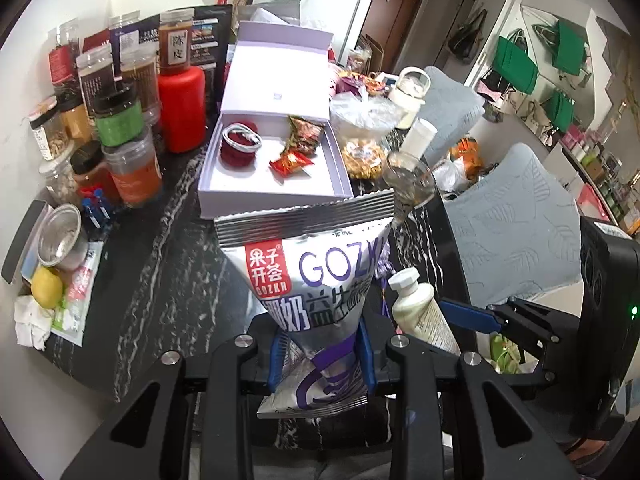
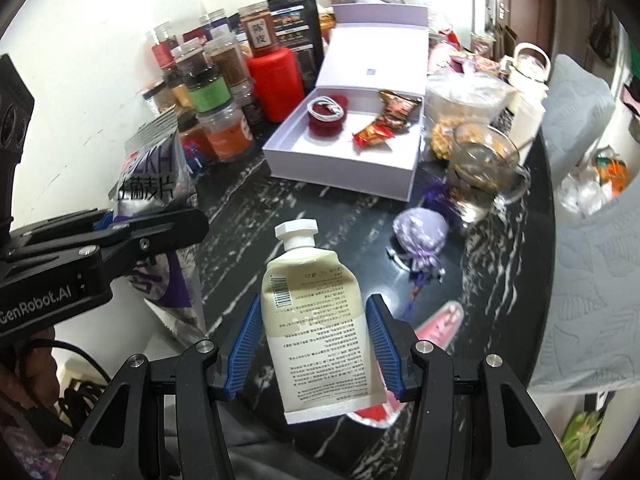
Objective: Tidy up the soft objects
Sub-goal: 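Carry the snack bag and lotion tube with both grippers over the lavender box, then open both grippers to drop the snack bag and lotion tube into the box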
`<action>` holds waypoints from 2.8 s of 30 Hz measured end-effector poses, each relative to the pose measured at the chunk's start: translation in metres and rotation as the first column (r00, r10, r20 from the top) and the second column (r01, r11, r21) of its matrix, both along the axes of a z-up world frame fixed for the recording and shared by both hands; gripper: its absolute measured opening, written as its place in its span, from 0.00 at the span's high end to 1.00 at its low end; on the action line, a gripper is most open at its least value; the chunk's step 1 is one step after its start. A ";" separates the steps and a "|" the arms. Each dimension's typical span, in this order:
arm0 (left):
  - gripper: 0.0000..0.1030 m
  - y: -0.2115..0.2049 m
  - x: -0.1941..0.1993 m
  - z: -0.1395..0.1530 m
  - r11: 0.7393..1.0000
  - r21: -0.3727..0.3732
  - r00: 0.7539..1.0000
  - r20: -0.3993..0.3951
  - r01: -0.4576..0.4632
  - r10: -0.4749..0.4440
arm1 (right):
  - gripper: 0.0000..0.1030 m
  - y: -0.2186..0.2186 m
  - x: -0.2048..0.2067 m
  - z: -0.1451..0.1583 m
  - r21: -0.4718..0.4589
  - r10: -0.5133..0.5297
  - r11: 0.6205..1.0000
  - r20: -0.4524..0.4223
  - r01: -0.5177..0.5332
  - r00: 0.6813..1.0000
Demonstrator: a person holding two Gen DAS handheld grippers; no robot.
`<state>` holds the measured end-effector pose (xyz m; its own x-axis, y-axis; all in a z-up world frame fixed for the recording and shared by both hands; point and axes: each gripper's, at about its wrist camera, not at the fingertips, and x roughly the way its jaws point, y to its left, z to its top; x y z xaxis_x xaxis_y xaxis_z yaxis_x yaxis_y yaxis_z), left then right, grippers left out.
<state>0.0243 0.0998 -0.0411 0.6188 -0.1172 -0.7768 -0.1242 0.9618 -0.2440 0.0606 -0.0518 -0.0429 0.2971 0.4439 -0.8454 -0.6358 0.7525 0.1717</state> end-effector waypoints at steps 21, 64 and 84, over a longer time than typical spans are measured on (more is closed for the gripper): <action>0.71 0.069 0.069 0.038 0.999 0.019 0.998 0.058 0.028 -0.029 | 0.49 0.062 0.053 0.035 0.038 -0.029 0.999 0.044 0.027 0.999; 0.71 0.102 0.241 -0.026 0.983 0.000 0.982 -0.052 0.183 -0.183 | 0.49 0.112 0.213 -0.009 -0.028 -0.163 0.986 0.038 0.164 0.986; 0.72 0.099 0.272 -0.099 0.977 -0.027 0.958 -0.193 0.210 -0.212 | 0.58 0.118 0.236 -0.079 -0.077 -0.160 0.985 -0.084 0.154 0.984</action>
